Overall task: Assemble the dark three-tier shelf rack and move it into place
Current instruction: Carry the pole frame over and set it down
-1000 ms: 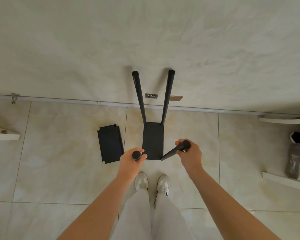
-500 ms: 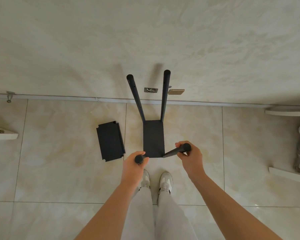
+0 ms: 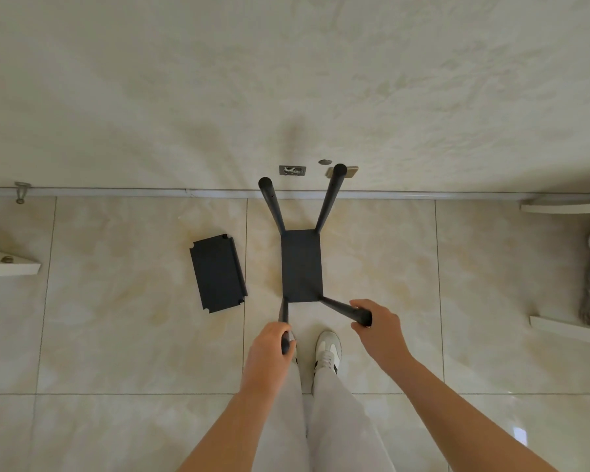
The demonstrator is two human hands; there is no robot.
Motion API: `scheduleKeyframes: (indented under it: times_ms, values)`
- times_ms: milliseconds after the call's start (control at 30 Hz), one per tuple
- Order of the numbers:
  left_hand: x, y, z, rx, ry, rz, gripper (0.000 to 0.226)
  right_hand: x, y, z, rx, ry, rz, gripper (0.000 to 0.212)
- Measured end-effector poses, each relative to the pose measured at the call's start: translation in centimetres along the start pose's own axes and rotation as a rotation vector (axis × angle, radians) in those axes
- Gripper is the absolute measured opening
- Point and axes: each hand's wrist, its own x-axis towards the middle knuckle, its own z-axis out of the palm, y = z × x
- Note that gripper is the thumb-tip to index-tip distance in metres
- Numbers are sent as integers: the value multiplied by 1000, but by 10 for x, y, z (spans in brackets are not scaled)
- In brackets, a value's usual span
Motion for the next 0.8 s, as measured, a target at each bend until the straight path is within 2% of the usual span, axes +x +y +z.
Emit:
scheduleKeyframes:
  times_ms: [267, 433, 800]
  values:
    - [-1, -5, 16, -3, 38, -8, 23, -8, 20, 18, 70, 47, 32, 36]
    - [11, 3, 17, -16, 42, -11, 31, -1, 23, 15, 56, 67, 29, 34]
    - [13, -8, 14, 62, 52, -37, 26, 2, 18, 12, -154, -42, -71, 33]
